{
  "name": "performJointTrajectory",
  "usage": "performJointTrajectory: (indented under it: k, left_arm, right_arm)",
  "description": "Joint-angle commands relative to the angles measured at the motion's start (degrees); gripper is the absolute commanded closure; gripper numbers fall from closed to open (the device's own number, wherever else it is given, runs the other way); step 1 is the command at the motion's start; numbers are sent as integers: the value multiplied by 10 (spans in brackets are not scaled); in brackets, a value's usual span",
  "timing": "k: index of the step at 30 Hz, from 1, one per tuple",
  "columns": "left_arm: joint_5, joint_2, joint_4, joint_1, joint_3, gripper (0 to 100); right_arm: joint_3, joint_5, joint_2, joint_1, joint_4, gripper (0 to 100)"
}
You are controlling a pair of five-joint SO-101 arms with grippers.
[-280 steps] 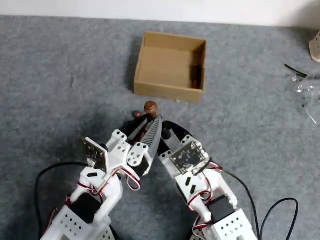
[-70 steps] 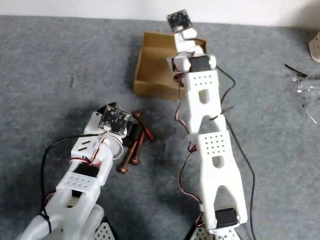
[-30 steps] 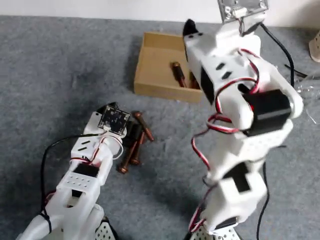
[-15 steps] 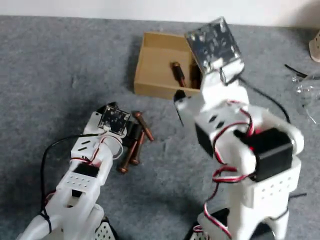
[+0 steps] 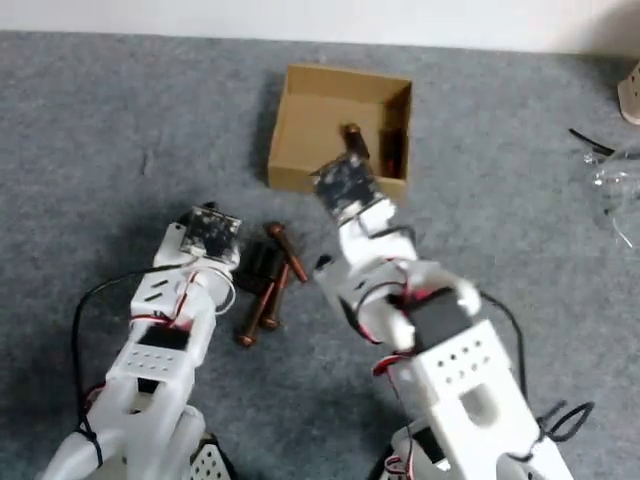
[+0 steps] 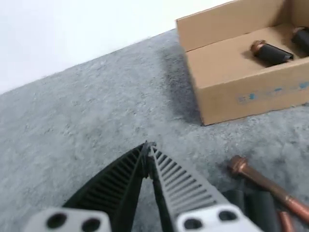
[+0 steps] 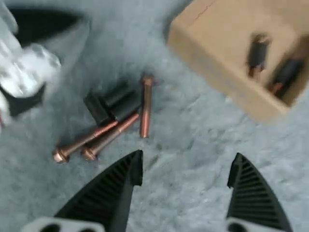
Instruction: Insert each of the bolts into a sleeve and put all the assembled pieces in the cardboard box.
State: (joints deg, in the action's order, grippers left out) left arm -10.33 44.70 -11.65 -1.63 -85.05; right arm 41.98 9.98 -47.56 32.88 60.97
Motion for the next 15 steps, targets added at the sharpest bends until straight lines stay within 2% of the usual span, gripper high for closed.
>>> performJointTrajectory:
  k: [1, 7, 15]
  left_arm:
    - [62, -3, -6, 50, 58, 993]
    - [83, -3, -7, 65, 62, 993]
    - [101, -3, -7, 87, 74, 993]
  right_arm:
    - [51, -4, 17, 16, -88, 738]
    - [20, -24, 131, 27, -132, 738]
    - [-101, -232, 297, 84, -132, 738]
